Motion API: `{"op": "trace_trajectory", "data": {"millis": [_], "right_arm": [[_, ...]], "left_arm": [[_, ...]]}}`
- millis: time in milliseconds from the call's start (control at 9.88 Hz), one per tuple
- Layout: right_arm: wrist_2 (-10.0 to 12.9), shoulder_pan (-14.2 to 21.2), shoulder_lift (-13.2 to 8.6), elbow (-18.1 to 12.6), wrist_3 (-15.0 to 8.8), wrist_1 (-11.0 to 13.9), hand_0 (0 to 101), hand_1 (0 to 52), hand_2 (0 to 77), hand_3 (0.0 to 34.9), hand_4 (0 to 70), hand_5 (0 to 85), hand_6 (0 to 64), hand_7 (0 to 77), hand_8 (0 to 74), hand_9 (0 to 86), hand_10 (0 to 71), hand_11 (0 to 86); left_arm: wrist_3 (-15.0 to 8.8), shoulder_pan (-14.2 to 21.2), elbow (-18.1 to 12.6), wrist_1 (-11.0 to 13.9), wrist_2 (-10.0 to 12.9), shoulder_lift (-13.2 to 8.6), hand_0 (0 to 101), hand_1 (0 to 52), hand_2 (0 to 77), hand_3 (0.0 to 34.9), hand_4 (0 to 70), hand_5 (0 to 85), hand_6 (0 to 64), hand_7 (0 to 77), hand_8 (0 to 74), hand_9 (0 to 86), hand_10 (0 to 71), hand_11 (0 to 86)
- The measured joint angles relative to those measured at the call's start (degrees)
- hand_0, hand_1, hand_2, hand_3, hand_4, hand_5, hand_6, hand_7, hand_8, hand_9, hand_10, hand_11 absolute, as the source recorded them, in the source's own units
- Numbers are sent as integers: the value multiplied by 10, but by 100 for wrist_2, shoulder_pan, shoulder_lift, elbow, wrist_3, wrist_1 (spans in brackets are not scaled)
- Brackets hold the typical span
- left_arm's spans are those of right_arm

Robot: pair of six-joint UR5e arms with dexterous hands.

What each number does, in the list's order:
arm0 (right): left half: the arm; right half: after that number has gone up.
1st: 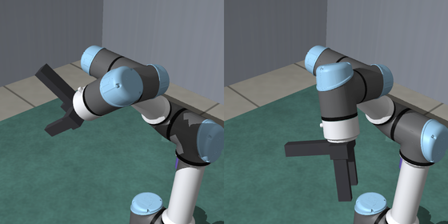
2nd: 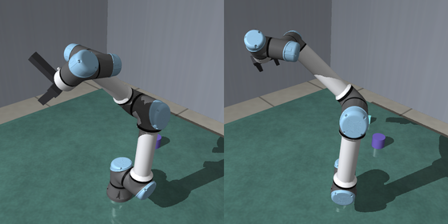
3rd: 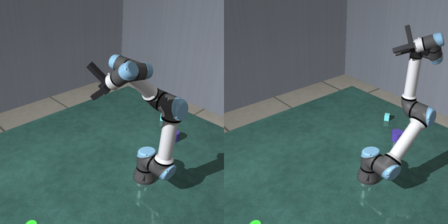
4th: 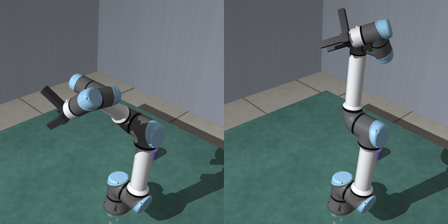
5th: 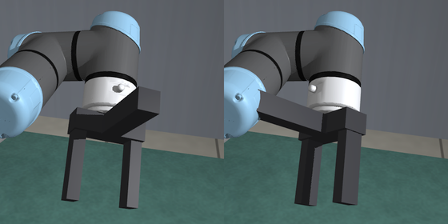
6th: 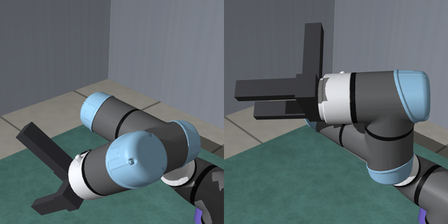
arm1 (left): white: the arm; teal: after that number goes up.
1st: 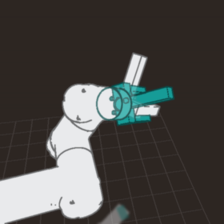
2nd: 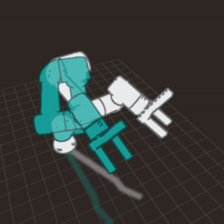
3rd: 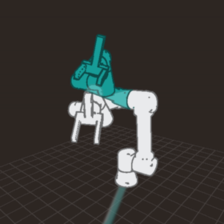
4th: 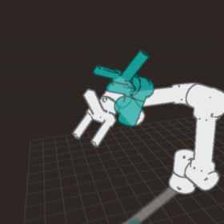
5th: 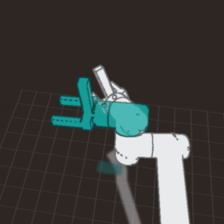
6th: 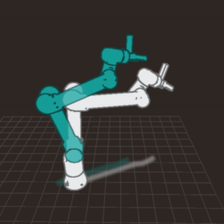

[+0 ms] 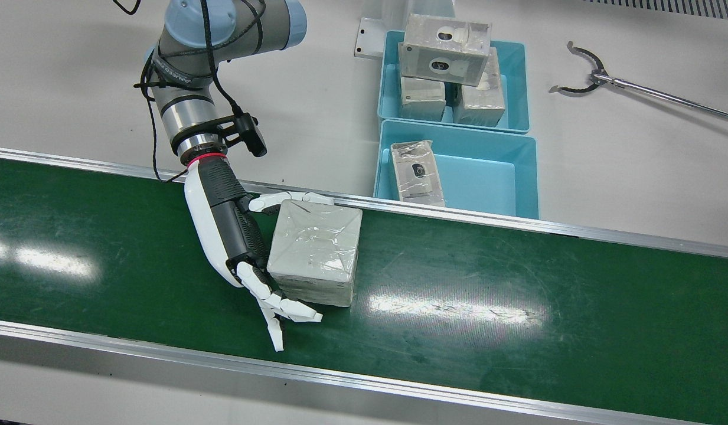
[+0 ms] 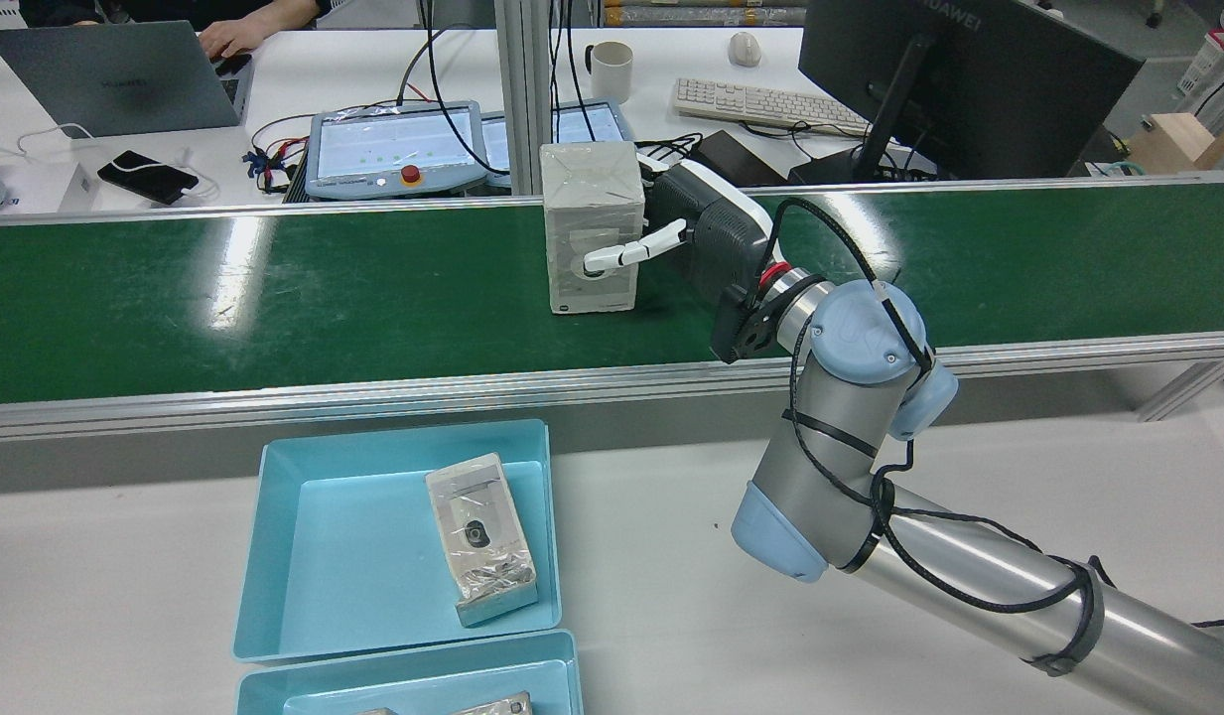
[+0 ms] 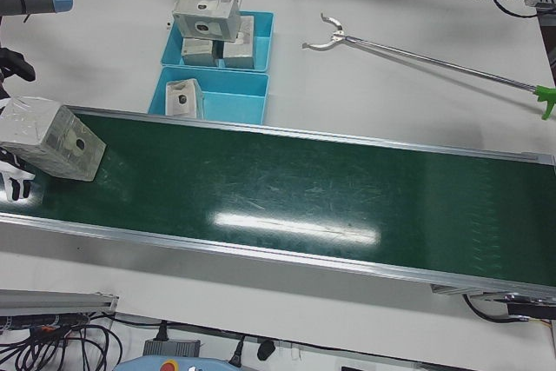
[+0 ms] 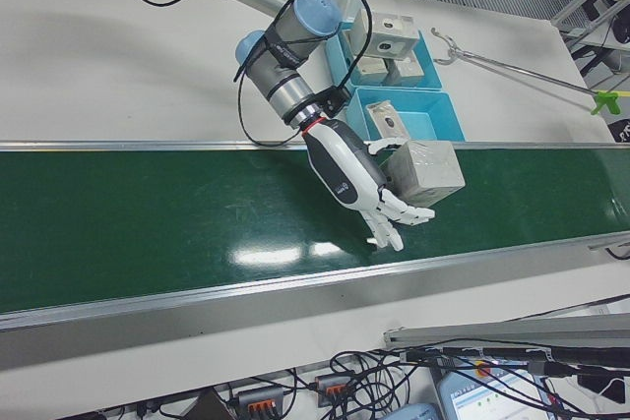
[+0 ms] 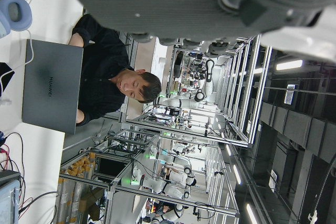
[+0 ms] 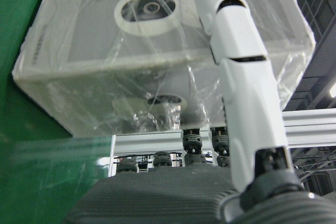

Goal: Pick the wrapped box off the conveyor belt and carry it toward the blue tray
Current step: 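Move the right hand against the side of the wrapped box, then close the right hand fingers around the wrapped box and lift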

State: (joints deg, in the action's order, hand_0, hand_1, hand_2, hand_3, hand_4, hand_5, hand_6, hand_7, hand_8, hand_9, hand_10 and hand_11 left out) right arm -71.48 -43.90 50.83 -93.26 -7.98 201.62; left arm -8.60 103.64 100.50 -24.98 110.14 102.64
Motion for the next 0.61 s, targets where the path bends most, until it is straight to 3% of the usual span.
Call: {"op": "trace_trajectory", "data": {"millis": [101, 304, 405, 506, 607], "right_arm": [[-2, 11, -41, 30, -18, 0, 541, 218, 158, 138, 142, 175, 60, 213, 0, 27, 0, 22], [9, 19, -90, 61, -28, 0, 572, 235, 169, 214, 142, 180, 65, 235, 0, 27, 0, 16], [18, 21, -102, 63, -26, 3, 572, 262, 196, 214, 164, 202, 82, 262, 16, 54, 44, 16], [21, 20, -107, 56, -21, 12, 628, 273, 229, 173, 229, 267, 147, 322, 65, 136, 87, 125], [19, 9, -102, 36, -14, 30, 628, 273, 229, 173, 278, 295, 191, 338, 153, 207, 120, 202]], "left_arm": [[0, 0, 0, 0, 0, 0, 0, 0, 11, 0, 0, 5, 0, 5, 5, 0, 5, 0], [0, 0, 0, 0, 0, 0, 0, 0, 11, 0, 0, 5, 0, 5, 5, 0, 5, 0], [0, 0, 0, 0, 0, 0, 0, 0, 11, 0, 0, 5, 0, 5, 5, 0, 5, 0], [0, 0, 0, 0, 0, 0, 0, 0, 11, 0, 0, 5, 0, 5, 5, 5, 0, 0], [0, 0, 0, 0, 0, 0, 0, 0, 11, 0, 0, 5, 0, 5, 5, 0, 5, 5]]}}
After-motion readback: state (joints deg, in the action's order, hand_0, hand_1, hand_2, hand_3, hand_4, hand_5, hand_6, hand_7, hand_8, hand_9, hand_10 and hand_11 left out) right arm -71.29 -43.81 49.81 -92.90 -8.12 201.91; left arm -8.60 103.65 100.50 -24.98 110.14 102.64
